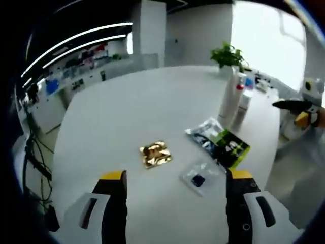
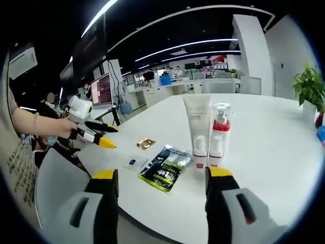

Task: Arrange the skincare products in the storage area until every visible bottle or jar stands upright without overlapping.

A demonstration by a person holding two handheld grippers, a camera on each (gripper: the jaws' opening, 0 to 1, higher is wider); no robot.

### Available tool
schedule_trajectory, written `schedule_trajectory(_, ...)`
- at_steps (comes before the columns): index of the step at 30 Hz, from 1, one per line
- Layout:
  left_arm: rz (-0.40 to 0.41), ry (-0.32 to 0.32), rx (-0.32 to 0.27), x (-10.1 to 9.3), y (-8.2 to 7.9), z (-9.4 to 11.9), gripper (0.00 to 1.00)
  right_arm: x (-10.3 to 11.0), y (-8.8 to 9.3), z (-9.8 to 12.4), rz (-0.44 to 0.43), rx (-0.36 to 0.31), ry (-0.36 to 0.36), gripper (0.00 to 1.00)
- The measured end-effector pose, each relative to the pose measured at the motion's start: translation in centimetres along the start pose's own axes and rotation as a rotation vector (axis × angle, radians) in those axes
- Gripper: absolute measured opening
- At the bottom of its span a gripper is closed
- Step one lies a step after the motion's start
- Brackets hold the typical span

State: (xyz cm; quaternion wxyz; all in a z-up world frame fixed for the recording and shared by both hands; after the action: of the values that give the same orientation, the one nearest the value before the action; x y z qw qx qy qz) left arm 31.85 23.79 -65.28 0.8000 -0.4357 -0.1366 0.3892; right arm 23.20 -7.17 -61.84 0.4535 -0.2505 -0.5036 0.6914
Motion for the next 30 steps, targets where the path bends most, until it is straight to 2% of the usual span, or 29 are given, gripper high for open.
schedule_trajectory(6,0.037,-0.053,0.011,-0.8,0.9,0.0,0.82,0.2,-0.1,0.0,-0.006,-0.012,-0.025,0.7)
schedule_trajectory(10,0.091,-0.115,0.013,0.2,1.7,0.1,0.84,0.3,-0.2,0.1,-0.02,-0.02,-0.049,0.7)
schedule_trajectory(15,0.091,-0.112,0.03,-0.1,2.2,-0.2,0.82,0.6,-0.2,0.1,-0.002,-0.02,-0.075,0.7)
schedule_trajectory(21,0.074,-0.079,0.076,-0.4,2.3,-1.8,0.81,0.1,-0.3,0.1,-0.03,-0.03,-0.052,0.7)
schedule_trajectory(27,0.061,-0.057,0.119,-0.9,2.4,-3.5,0.8,0.5,-0.2,0.0,-0.016,-0.019,-0.07,0.7)
schedule_trajectory(30,0.07,-0.075,0.12,-0.1,2.2,-4.1,0.79,0.4,-0.2,0.0,-0.02,-0.018,-0.062,0.7)
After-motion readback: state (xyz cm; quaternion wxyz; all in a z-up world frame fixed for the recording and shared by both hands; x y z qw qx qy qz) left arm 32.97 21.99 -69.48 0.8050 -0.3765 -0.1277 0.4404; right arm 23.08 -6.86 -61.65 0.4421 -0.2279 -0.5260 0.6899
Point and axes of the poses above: the point that each gripper's makers call its tool centre point, and the gripper's own axes: z roughly backward along the fingers, x roughly to its left, y roughly out of its underside, the point moved 7 cm from there along z, roughly backward along the fingers, and after that the axes turned 8 degrees about y, right-handed, at the moved point
